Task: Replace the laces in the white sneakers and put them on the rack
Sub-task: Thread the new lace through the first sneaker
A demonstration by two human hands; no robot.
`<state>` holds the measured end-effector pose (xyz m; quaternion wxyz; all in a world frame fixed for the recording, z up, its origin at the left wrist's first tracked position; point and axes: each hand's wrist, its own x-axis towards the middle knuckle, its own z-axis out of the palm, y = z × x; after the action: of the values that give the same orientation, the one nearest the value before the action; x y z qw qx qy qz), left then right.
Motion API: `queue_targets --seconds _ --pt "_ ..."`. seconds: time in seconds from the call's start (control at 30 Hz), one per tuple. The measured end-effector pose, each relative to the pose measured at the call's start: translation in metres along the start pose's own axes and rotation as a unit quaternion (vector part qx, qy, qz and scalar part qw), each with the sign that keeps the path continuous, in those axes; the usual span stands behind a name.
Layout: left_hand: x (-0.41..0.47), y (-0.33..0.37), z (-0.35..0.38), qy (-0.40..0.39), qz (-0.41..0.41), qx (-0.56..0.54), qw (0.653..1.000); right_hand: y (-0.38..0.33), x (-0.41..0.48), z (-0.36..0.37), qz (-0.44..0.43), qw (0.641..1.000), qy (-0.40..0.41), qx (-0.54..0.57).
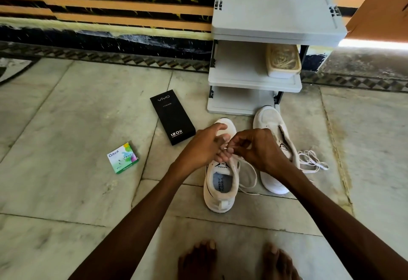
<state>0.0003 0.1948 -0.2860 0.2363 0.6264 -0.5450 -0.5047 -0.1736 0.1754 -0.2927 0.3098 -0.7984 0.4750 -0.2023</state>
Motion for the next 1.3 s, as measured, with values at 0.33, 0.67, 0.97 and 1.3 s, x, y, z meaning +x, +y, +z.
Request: queue_targets --seconds 0.33,0.67,0.97,1.3 --pt "-0.005 -0.040 0.011 0.099 -0.006 0.227 0.969 0.005 -0.001 0.023 0.116 0.992 -0.019 -0.047" --pt "0.006 -0.048 0.005 0.081 -0.050 0.081 0.992 -0.018 0.014 0.042 0.129 0.970 -0.040 -0.202" --pt "0.010 -0.055 0.003 0.062 -0.078 0.000 0.995 -0.032 0.015 0.043 0.146 0.962 -0.059 -0.222" --pt "0.010 -0.061 0.006 0.070 -0.069 -0.008 0.995 -0.038 0.015 0.044 0.158 0.954 -0.058 -0.248"
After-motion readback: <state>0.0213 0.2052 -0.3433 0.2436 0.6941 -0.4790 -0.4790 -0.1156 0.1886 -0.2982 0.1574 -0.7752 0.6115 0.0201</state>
